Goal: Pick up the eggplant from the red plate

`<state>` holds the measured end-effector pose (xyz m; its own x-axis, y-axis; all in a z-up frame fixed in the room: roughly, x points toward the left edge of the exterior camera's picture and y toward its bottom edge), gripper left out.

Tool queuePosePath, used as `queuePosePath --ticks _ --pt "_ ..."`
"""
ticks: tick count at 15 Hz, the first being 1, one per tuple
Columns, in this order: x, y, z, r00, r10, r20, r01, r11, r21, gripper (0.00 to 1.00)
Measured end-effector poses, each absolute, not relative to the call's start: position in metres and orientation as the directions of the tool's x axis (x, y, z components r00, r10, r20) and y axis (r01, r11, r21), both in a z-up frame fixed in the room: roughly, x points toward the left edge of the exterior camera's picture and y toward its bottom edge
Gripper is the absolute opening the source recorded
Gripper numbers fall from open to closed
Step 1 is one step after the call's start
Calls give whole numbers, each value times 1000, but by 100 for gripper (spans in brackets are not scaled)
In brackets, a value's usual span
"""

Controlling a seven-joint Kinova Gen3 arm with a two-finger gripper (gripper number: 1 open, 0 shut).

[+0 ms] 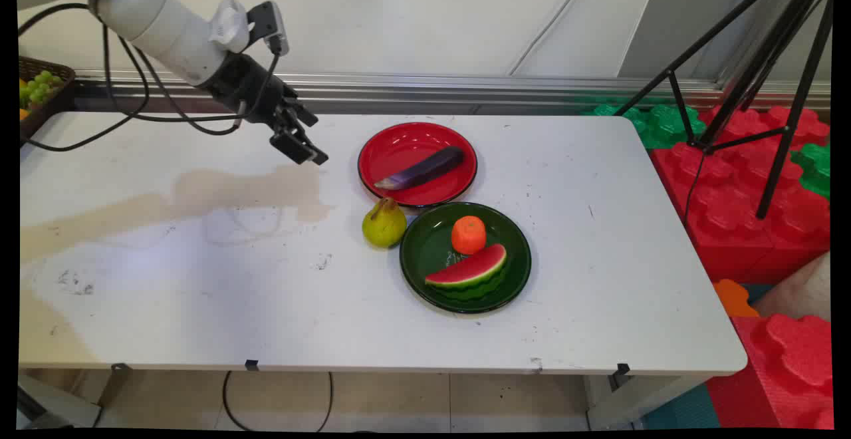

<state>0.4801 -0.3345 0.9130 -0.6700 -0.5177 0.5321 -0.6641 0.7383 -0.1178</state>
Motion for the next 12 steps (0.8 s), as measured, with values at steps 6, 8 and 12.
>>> queuePosePath --ticks 6,8,12 --pt "468 -364 897 -690 -499 524 -642 757 -124 100" --pt "464 -373 892 -693 -496 523 -638 760 -125 100" --pt "452 -395 877 -700 -489 520 -631 765 -129 100"
